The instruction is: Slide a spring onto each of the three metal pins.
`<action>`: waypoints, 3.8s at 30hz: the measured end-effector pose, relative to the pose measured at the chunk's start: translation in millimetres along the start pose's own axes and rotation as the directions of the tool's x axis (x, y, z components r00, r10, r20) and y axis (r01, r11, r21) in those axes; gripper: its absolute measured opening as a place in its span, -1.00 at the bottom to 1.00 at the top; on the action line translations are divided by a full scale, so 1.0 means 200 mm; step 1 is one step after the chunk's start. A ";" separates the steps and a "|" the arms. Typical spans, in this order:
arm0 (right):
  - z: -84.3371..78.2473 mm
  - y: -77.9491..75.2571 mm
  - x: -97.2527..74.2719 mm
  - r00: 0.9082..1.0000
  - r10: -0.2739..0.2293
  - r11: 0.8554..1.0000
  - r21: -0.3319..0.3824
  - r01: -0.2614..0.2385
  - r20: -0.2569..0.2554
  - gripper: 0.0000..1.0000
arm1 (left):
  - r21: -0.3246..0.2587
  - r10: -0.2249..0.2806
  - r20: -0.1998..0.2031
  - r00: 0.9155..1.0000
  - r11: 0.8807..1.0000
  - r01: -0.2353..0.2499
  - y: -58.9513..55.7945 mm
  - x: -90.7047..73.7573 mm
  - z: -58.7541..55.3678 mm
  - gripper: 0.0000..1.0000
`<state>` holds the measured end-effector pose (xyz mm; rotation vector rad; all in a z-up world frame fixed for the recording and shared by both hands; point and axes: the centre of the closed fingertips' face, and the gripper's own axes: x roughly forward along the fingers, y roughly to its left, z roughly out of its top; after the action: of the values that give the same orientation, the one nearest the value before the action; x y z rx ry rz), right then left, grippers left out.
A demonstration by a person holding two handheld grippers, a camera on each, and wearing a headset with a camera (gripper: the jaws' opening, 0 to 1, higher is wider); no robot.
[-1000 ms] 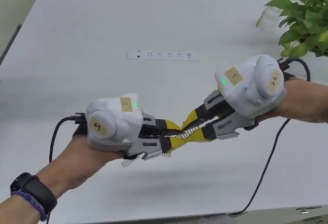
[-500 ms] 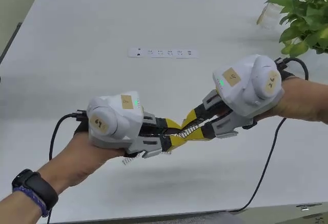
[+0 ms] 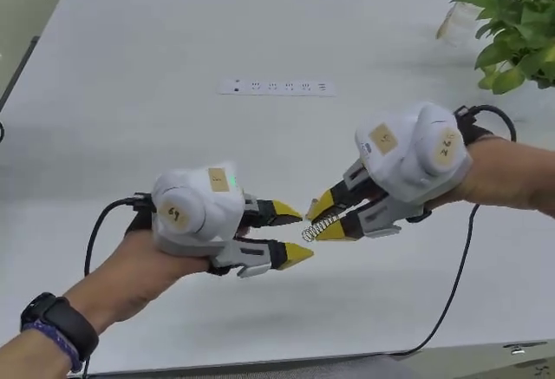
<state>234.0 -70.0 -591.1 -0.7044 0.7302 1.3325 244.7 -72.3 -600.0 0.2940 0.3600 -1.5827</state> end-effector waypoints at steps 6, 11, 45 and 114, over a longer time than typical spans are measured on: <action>-0.02 -0.01 0.01 1.000 -0.001 1.000 0.013 0.001 -0.006 -0.83 | -0.034 0.056 -0.017 0.998 0.998 -0.056 0.03 -0.07 -0.08 -0.38; -0.04 -0.03 0.04 1.000 -0.011 1.000 0.023 0.011 -0.016 -0.83 | -0.073 0.113 -0.030 0.993 0.991 -0.115 0.07 -0.14 -0.16 -0.29; -0.12 -0.27 0.32 0.989 -0.058 0.994 0.080 0.070 -0.137 -0.83 | -0.226 0.443 -0.165 0.881 0.853 -0.471 0.29 -0.70 -0.59 0.27; 0.29 -0.67 0.99 0.974 0.042 0.997 -0.049 -0.054 -0.224 -0.82 | -0.324 0.515 -0.174 0.839 0.775 -0.543 0.28 -0.85 -0.73 0.35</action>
<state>389.2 78.1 -710.6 -0.8951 0.8980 1.3340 303.7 140.9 -667.2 0.1478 0.5654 -0.9216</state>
